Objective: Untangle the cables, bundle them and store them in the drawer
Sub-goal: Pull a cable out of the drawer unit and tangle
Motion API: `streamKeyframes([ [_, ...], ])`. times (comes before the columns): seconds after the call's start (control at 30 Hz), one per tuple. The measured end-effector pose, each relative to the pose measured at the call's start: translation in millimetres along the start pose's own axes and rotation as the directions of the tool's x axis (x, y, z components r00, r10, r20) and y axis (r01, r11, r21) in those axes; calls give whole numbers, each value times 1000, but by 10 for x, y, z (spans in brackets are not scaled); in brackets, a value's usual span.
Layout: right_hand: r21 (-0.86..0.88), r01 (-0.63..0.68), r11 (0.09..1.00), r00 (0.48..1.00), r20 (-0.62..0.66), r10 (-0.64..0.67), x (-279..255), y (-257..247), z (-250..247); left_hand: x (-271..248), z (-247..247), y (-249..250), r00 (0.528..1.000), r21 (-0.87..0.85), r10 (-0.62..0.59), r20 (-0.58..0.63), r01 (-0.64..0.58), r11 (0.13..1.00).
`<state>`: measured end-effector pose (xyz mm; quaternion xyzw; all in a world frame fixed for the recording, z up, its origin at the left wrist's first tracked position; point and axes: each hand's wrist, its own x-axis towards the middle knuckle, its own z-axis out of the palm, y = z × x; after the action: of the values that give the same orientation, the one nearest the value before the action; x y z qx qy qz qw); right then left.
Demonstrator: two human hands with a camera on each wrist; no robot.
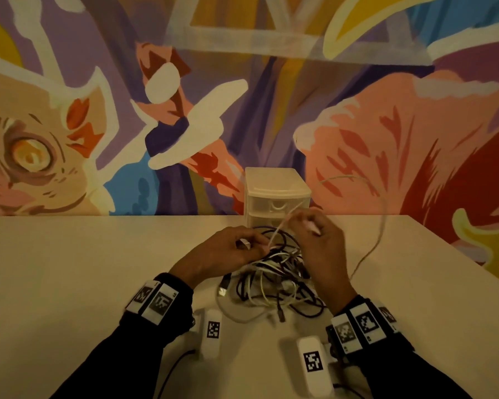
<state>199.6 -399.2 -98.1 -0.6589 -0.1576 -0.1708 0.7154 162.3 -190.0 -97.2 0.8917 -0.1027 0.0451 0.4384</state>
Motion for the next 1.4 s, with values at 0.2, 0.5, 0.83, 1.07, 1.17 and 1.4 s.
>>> streamKeyframes([
  [0.2,171,-44,984,988,-140,68,199,-21,-183,-82,11,-94,999,-25,-33,37,34,999],
  [0.5,205,-125,971,986,-80,144,162,-98,-175,-47,0,70,967,-97,61,-246,-88,991],
  [0.83,13,-263,965,578,802,147,147,-733,-731,-438,-894,-218,748,-174,-152,-647,50,983],
  [1.07,571,-237,786,954,290,77,337,-820,-802,-998,-1630,-598,559,126,-184,-808,470,874],
  [1.17,599,-274,752,950,290,115,274,-640,-532,-876,-1248,-274,718,401,85,-691,282,872],
  [1.4,712,-333,619,931,353,94,214,-1000,19,-293,217,716,967,369,254,27,-246,896],
])
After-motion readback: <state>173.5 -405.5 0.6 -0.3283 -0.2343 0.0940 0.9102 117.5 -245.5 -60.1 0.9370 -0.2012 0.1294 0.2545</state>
